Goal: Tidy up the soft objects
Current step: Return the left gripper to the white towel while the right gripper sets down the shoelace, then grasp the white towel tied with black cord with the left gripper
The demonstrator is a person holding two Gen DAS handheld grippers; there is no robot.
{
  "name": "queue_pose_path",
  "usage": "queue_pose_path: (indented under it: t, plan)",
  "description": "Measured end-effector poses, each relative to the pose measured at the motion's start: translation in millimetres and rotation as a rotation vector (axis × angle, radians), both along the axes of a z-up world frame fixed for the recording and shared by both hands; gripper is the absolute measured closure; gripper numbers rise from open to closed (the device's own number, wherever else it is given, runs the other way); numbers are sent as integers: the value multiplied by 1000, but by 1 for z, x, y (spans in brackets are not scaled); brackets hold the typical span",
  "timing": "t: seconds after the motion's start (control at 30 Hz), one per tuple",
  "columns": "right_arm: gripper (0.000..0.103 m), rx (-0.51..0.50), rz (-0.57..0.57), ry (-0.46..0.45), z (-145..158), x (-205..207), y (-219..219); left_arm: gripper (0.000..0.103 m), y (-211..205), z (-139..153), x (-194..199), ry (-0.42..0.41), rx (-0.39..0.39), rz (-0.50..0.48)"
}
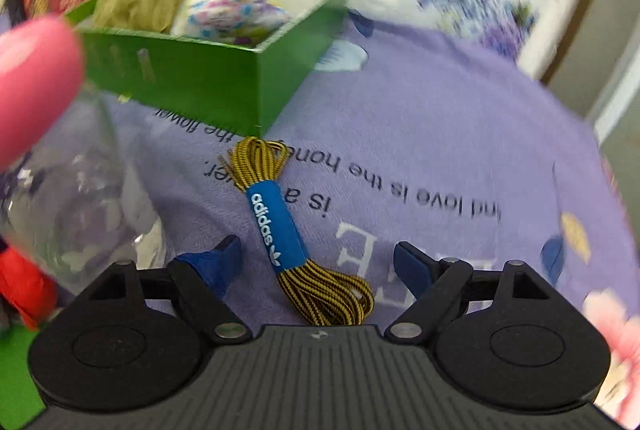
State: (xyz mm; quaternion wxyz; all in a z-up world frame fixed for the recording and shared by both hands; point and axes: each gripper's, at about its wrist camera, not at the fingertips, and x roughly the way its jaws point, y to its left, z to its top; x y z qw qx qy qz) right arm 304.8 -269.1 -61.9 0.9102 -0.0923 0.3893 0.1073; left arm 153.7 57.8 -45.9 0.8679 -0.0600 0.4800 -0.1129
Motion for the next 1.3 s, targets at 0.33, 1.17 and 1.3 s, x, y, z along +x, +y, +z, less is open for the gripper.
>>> queue_pose_path:
  t: [0.33,1.17,1.3]
  plan:
    - [32,-58,26,-54,0,-9,8,29,-9,12,-13,-56,18,-82]
    - [101,61,27,-64,37,-115,-31,79,26,61,-61,-129,-13,-32]
    - [101,78,21,-91,41,-138,-36,79,31,68,-63,-139,-25,-16]
